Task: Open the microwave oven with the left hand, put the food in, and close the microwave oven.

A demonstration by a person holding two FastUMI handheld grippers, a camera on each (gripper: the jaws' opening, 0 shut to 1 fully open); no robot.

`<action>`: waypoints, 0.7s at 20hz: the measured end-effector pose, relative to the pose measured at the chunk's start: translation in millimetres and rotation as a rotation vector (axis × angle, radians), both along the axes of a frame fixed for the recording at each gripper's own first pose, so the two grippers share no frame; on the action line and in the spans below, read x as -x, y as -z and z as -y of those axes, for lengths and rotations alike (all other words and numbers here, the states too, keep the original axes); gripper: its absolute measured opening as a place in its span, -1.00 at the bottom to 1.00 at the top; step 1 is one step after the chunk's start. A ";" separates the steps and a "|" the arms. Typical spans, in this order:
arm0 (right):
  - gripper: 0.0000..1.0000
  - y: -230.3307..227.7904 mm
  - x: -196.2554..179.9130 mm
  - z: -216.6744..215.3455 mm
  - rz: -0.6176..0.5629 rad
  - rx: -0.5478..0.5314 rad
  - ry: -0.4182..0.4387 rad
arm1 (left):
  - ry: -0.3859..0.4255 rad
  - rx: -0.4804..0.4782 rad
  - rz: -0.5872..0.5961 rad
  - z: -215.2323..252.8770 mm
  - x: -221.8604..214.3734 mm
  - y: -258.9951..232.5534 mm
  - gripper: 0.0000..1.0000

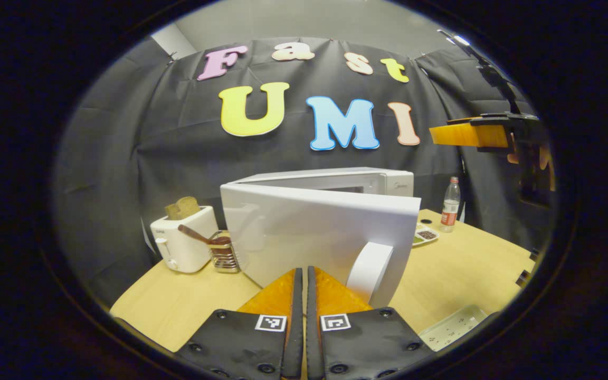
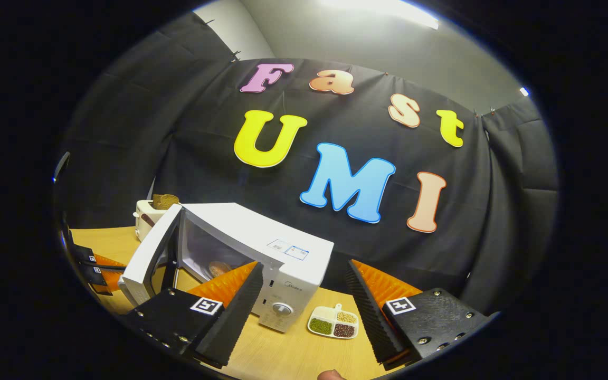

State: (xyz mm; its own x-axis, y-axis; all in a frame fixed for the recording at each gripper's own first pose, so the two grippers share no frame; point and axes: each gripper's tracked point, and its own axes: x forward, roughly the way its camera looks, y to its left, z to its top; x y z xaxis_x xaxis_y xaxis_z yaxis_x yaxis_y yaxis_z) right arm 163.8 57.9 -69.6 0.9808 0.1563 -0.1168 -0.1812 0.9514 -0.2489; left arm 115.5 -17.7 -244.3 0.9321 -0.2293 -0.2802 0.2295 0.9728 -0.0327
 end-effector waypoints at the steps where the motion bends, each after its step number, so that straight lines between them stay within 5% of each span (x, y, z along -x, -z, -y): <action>1: 0.94 -1.6 2.3 6.7 0.003 0.002 0.016 | 0.018 0.003 0.004 7.4 -6.3 -1.8 -0.80; 14: 0.93 -13.8 46.1 87.5 0.006 -0.019 0.232 | 0.162 0.028 0.037 81.9 -68.2 -14.8 -0.80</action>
State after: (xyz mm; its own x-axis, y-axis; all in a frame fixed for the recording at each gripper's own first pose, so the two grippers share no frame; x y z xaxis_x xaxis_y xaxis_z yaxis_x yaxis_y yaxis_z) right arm 117.7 -29.5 -55.8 0.9913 -0.0712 -0.1105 0.0441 0.9719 -0.2310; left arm 183.8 -99.7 -229.4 0.8920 -0.3843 -0.2381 0.3845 0.9219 -0.0476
